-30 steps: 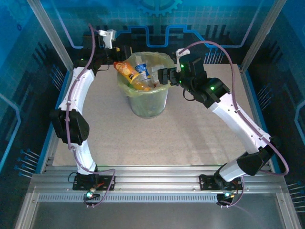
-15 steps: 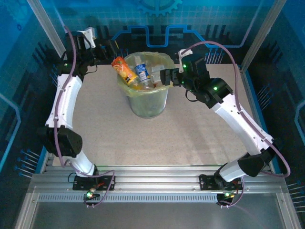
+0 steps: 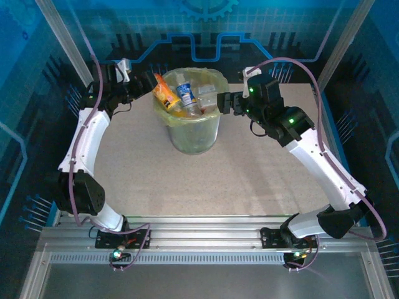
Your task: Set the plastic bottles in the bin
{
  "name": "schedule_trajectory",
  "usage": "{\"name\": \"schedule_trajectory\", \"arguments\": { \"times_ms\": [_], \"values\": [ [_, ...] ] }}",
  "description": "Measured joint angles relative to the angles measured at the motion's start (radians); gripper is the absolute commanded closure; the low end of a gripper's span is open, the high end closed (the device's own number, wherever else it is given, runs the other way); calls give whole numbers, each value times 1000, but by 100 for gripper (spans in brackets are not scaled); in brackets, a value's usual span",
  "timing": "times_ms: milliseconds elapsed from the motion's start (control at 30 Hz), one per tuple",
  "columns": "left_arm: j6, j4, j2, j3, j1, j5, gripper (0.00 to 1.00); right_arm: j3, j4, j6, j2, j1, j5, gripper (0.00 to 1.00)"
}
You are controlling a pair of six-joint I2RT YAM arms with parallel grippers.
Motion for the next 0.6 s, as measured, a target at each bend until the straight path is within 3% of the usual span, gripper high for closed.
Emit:
{"name": "schedule_trajectory", "arguments": {
  "times_ms": [600],
  "values": [
    [43,92,167,126,-18,109,54,-13,0,22,0,0,-18,0]
  ]
}}
